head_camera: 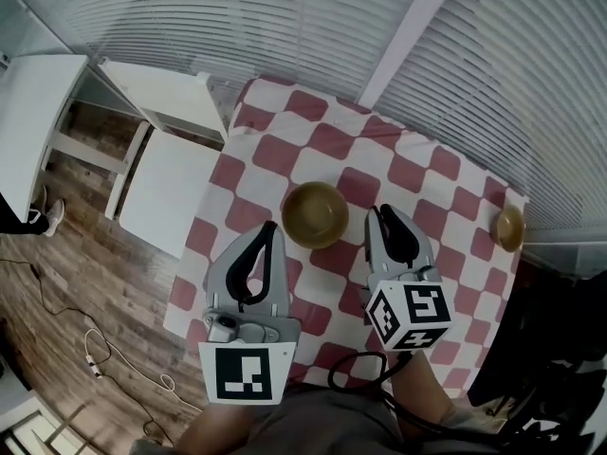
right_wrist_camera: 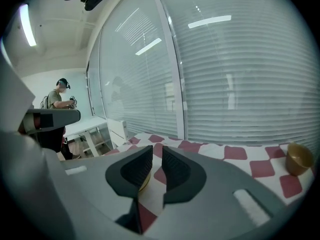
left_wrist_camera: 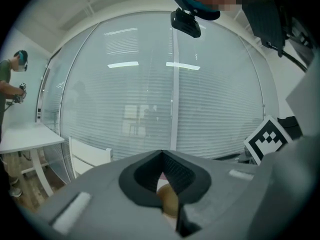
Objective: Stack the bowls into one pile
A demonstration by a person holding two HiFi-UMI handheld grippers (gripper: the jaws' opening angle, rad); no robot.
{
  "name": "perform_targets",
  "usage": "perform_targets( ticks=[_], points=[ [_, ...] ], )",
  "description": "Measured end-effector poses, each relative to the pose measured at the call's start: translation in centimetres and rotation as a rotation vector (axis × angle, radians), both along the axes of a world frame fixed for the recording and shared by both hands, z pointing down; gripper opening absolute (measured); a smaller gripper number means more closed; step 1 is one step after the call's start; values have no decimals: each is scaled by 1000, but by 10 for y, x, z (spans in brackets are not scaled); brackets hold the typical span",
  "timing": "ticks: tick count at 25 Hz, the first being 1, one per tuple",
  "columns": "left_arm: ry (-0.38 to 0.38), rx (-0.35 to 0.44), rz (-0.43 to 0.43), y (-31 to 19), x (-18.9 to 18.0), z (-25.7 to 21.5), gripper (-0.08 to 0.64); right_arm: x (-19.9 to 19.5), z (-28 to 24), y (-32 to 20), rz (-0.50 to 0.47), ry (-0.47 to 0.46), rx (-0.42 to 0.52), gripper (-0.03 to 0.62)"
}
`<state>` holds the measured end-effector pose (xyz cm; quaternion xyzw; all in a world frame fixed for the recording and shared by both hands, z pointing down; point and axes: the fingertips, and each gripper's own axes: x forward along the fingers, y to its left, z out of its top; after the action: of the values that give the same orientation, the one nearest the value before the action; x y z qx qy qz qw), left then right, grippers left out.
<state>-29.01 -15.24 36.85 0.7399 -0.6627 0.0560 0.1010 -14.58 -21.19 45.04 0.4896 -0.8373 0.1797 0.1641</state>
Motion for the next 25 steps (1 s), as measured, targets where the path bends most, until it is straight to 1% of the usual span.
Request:
perform_targets(
  ticks=[5,7,17,21,25],
  points=[
    [-16,59,58,10,48,-33,0,50,-38,13,57,-15,73,62],
    [-18,82,88,15,75,-47,0,77,-54,20,87,-13,97,28],
    [-26,225,320,32,222,-112,0,231,-125,53,313,-18,234,28],
    [-27,247,392,38,271,-127,0,288,-145,68,398,-4,267,28],
    [-21,277,455,39,311,-137,0,338,-158,74,479,7,298,28]
  ],
)
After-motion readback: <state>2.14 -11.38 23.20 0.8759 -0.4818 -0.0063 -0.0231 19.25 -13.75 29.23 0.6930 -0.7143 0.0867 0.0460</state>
